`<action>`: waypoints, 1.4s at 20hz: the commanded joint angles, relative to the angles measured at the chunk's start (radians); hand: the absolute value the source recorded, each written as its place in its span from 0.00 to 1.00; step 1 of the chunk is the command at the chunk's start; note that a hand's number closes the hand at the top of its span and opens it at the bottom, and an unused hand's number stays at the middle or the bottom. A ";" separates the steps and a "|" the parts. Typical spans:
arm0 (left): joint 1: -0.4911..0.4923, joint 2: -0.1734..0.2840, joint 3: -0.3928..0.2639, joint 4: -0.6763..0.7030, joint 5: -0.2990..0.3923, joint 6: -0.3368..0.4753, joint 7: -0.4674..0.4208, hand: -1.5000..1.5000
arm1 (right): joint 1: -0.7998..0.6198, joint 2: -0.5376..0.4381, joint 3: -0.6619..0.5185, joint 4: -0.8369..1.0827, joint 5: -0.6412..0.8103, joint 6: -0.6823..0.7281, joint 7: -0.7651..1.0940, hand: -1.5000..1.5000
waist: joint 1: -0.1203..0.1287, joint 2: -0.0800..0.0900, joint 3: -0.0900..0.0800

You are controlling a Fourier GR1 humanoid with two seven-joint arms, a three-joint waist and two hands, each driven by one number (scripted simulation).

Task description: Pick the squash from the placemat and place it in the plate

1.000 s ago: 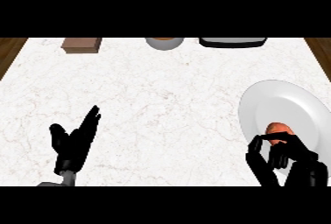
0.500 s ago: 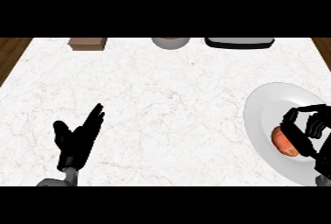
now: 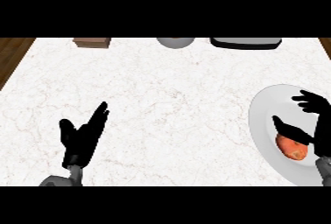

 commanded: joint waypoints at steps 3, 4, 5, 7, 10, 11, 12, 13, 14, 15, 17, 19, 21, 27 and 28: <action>-0.001 -0.011 0.012 0.021 0.007 0.004 0.002 0.50 | -0.048 0.109 -0.100 0.156 -0.244 0.189 -0.357 0.00 | -0.016 -0.001 -0.001; 0.026 -0.014 0.002 0.023 -0.005 0.014 -0.001 0.50 | -0.030 0.099 -0.146 0.150 -0.289 0.215 -0.433 0.00 | -0.030 -0.004 -0.001; 0.043 -0.006 0.009 0.002 0.004 0.011 0.005 0.50 | -0.066 0.125 -0.184 0.177 -0.323 0.242 -0.474 0.00 | -0.019 -0.006 -0.001; 0.037 0.000 0.013 0.012 0.003 0.007 0.007 0.50 | -0.042 0.169 -0.261 0.212 -0.390 0.261 -0.605 0.00 | -0.037 -0.005 0.000; 0.049 -0.019 0.005 0.008 0.001 0.011 -0.006 0.50 | -0.066 0.199 -0.402 0.296 -0.517 0.373 -0.734 0.00 | -0.042 -0.008 -0.004; 0.056 0.006 0.022 -0.008 0.004 0.010 0.015 0.50 | -0.047 0.193 -0.446 0.337 -0.548 0.423 -0.801 0.00 | -0.045 -0.010 -0.004; 0.042 -0.002 0.021 0.010 0.008 -0.005 -0.002 0.50 | -0.039 0.196 -0.481 0.365 -0.585 0.477 -0.826 0.00 | -0.054 -0.012 -0.007; 0.032 0.005 0.028 -0.001 0.007 0.007 0.031 0.50 | -0.003 0.204 -0.511 0.413 -0.608 0.523 -0.895 0.00 | -0.057 -0.012 -0.006; 0.055 0.023 0.047 0.025 0.019 -0.024 -0.006 0.50 | -0.030 0.188 -0.542 0.472 -0.633 0.585 -0.900 0.00 | -0.050 -0.011 -0.008; 0.049 0.003 0.028 0.002 -0.010 0.005 -0.014 0.50 | -0.039 0.139 -0.571 0.492 -0.662 0.674 -0.889 0.00 | -0.053 -0.014 -0.009; 0.061 0.000 0.023 -0.027 -0.007 0.019 0.039 0.50 | 0.014 0.136 -0.583 0.510 -0.690 0.787 -0.928 0.00 | -0.058 -0.017 -0.009; 0.048 -0.014 0.027 0.043 -0.012 -0.001 -0.012 0.50 | -0.002 0.132 -0.599 0.614 -0.696 0.895 -0.983 0.00 | -0.056 -0.014 -0.010; -0.040 -0.042 0.053 0.109 -0.006 0.022 0.011 0.50 | 0.061 0.112 -0.600 0.566 -0.711 0.986 -1.009 0.00 | -0.074 -0.016 -0.011; 0.009 -0.022 0.060 0.070 -0.010 -0.015 -0.005 0.50 | 0.144 -0.010 -0.646 0.709 -0.677 1.248 -1.142 0.00 | -0.064 -0.018 -0.011; 0.010 -0.021 0.054 0.031 -0.020 0.009 0.031 0.50 | 0.171 -0.008 -0.629 0.761 -0.637 1.283 -1.213 0.00 | -0.062 -0.017 -0.010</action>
